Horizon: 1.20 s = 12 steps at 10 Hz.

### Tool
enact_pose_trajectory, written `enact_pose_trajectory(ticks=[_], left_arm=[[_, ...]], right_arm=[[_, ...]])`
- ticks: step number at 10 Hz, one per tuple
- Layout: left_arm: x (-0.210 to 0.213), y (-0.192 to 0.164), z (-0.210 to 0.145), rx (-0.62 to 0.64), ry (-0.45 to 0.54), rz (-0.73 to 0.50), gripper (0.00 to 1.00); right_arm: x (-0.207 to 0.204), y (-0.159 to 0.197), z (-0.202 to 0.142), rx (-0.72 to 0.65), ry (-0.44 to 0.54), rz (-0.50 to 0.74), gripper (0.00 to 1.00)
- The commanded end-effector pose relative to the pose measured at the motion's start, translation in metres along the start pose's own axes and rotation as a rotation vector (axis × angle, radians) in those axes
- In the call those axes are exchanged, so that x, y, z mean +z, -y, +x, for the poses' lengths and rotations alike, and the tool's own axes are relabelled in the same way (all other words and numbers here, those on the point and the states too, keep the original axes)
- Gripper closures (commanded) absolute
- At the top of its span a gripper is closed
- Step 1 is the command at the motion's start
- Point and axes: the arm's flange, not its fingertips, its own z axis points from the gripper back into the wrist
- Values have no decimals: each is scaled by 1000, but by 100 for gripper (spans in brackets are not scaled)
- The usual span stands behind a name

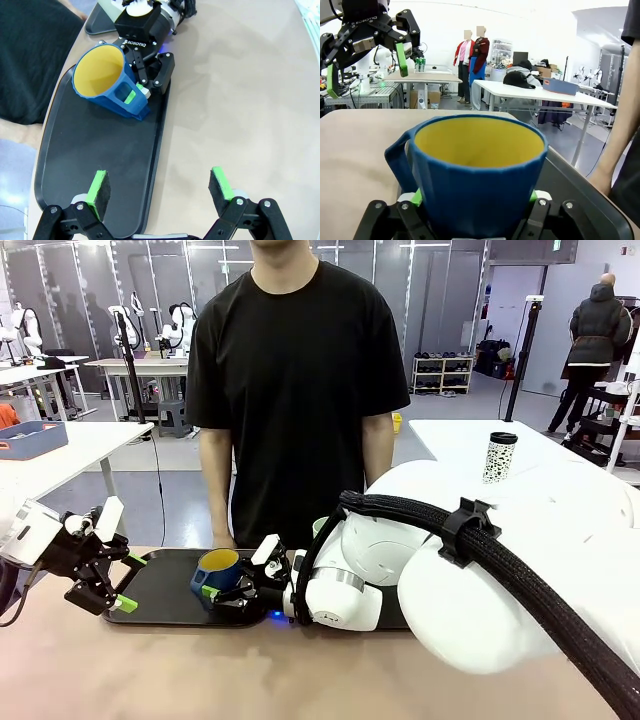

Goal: Sort and store the cups by type.
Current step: Pick up the Handle plastic cup and place it into the empty Flat Tray.

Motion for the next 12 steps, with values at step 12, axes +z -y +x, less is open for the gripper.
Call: enact_pose_trajectory(ticks=[12], left_arm=[[-2,-3,0,1,7,8,0]], right_arm=[[32,-106,-39,37,1,-89,0]])
